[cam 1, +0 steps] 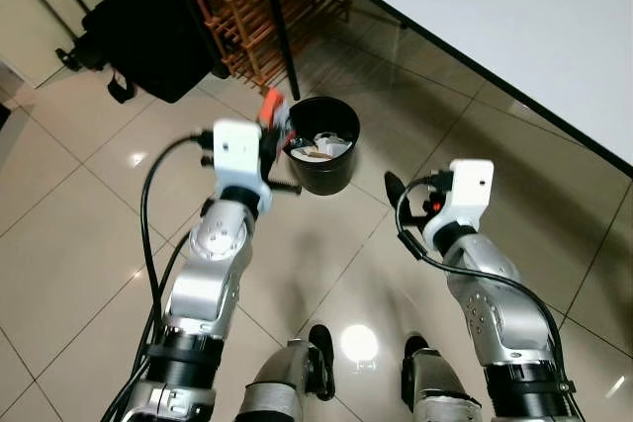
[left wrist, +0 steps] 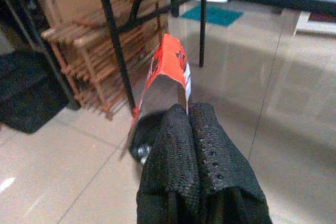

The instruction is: Picking trash to rubbish bin

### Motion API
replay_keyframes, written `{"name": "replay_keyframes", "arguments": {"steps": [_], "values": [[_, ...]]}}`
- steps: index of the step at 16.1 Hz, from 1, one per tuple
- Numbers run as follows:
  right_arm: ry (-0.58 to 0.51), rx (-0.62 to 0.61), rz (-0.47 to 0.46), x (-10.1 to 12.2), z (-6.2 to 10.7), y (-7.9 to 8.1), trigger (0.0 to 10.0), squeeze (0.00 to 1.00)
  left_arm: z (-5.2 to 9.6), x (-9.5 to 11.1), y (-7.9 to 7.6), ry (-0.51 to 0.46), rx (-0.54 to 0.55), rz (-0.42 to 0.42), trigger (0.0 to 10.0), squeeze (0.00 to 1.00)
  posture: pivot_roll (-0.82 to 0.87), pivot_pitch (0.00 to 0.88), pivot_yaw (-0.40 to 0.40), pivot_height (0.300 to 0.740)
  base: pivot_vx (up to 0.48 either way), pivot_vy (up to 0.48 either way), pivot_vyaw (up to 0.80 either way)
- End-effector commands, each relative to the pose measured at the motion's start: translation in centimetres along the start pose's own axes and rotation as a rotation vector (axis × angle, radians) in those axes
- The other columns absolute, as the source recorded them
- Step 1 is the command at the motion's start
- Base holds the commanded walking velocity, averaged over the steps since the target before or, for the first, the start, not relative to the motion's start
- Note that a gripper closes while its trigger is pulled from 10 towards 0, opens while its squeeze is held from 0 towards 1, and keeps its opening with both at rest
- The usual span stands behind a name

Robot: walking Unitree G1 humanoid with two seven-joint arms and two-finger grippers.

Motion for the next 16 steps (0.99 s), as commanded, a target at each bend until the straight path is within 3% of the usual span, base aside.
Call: {"name": "replay_keyframes", "arguments": {"steps": [1, 5, 6, 9, 13, 15, 16], "values": [[0.042, 0.008, -0.003, -1.4, 0.4, 0.1, 10.0, 0.0, 0.6, -1.6, 0.6, 0.044, 0.003, -0.022, 10.0, 0.0, 0.01, 0.31, 0.157, 0.74, 0.0, 0.0, 0.0], [0.094, 0.014, 0.011, -3.2, 0.6, -0.1, 10.0, 0.0, 1.5, -4.2, 1.1, 0.115, -0.002, -0.04, 10.0, 0.0, 0.01, 0.304, 0.155, 0.74, 0.0, 0.0, 0.0], [0.136, 0.01, 0.024, -4.7, 0.9, -0.3, 10.0, 0.0, 2.1, -5.9, 1.3, 0.161, -0.008, -0.035, 10.0, 0.0, 0.01, 0.301, 0.155, 0.74, 0.0, 0.0, 0.0], [0.266, -0.009, 0.067, -9.3, 2.2, -1.2, 10.0, 0.0, 4.4, -10.4, 2.4, 0.289, -0.03, -0.12, 10.0, 0.0, 0.01, 0.292, 0.151, 0.74, 0.0, 0.0, 0.0], [0.344, -0.05, 0.144, -13.0, 3.9, -2.5, 10.0, 0.0, 7.0, -14.3, 3.9, 0.416, -0.016, -0.151, 10.0, 0.0, 0.01, 0.28, 0.149, 0.74, 0.0, 0.0, 0.0], [0.457, -0.111, 0.12, -16.5, 6.2, -3.8, 10.0, 0.0, 9.2, -16.8, 4.7, 0.513, -0.048, -0.241, 10.0, 0.0, 0.02, 0.272, 0.148, 0.74, 0.0, 0.0, 0.0], [0.494, -0.123, 0.135, -17.4, 7.0, -4.1, 10.0, 0.0, 10.0, -17.5, 4.9, 0.541, -0.044, -0.242, 10.0, 0.0, 0.02, 0.268, 0.146, 0.74, 0.0, 0.0, 0.0]]}}
Point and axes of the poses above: a point about 5 cm out from each wrist's last joint towards the gripper, its own z axis pointing back from the gripper into the wrist, its own x axis along the axis of the wrist's last joint, y = z × x, the point moved 3 cm from there along -z, pointing out of the wrist towards the gripper, and after that the axes turned 7 degrees about z, right-handed, at the moved point
